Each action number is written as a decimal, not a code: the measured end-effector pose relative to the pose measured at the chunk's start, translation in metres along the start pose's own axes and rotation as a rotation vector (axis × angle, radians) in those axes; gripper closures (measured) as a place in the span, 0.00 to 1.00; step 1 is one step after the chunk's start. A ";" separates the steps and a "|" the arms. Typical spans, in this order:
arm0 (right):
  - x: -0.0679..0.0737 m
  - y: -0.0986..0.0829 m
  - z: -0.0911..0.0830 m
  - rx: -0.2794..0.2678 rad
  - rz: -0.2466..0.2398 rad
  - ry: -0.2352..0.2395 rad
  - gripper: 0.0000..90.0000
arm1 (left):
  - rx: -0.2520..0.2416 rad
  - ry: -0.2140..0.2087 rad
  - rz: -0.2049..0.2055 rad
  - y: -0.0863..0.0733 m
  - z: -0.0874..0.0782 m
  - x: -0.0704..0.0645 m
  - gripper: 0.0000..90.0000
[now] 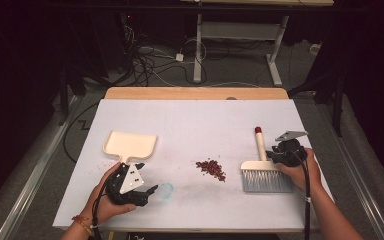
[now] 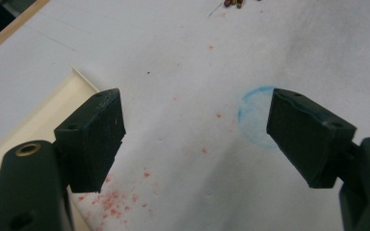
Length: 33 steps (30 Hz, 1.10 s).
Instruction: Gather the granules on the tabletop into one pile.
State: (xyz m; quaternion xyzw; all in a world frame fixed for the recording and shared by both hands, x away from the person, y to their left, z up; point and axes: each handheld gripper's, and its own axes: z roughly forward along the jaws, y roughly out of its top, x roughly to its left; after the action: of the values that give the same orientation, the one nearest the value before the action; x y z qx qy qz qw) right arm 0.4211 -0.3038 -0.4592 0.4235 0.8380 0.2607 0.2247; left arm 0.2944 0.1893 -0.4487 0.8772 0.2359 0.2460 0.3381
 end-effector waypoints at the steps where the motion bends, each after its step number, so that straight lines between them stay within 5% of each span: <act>1: 0.000 0.000 0.000 0.001 0.001 0.000 0.74 | 0.000 -0.001 0.000 0.000 0.000 0.000 0.23; 7: -0.003 -0.001 -0.008 -0.039 0.021 0.000 0.69 | -0.007 0.006 -0.006 0.000 -0.002 0.001 0.23; 15: 0.011 0.001 -0.060 -0.377 0.024 0.032 0.45 | -0.021 0.018 -0.026 -0.001 -0.005 0.002 0.22; 21: 0.030 -0.005 -0.090 -0.511 -0.004 0.016 0.30 | -0.017 0.037 -0.020 -0.001 -0.005 0.001 0.19; 33: 0.075 -0.032 -0.106 -0.591 -0.056 -0.005 0.21 | -0.008 0.065 -0.001 -0.004 -0.003 0.000 0.19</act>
State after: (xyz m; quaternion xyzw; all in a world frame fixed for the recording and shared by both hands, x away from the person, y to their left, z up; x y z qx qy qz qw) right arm 0.2986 -0.2843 -0.4106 0.3170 0.7366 0.4860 0.3474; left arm 0.2913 0.1929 -0.4494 0.8673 0.2462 0.2752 0.3339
